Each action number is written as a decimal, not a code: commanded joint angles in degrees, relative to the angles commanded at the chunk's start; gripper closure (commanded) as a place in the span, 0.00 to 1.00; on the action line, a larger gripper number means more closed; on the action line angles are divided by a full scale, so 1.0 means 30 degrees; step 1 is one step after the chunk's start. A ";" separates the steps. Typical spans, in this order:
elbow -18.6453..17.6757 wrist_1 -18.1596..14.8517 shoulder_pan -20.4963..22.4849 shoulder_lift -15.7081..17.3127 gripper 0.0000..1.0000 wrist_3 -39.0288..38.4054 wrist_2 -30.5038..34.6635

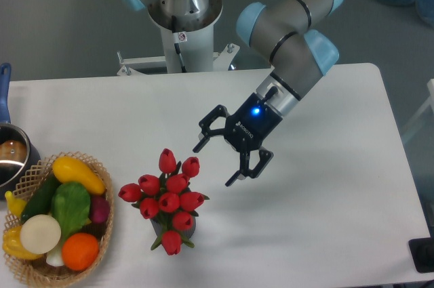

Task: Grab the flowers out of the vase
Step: 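Lower the open gripper around the tulip stems above the vase rim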

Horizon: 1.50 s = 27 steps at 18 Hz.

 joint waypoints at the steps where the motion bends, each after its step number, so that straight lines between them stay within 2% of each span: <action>1: 0.0117 0.0030 -0.0030 -0.0146 0.00 -0.0233 -0.0089; 6: 0.0089 0.0294 -0.0294 -0.0206 0.00 -0.0440 -0.0967; 27: 0.0264 0.0616 -0.1407 -0.0880 0.00 -0.0587 -0.0998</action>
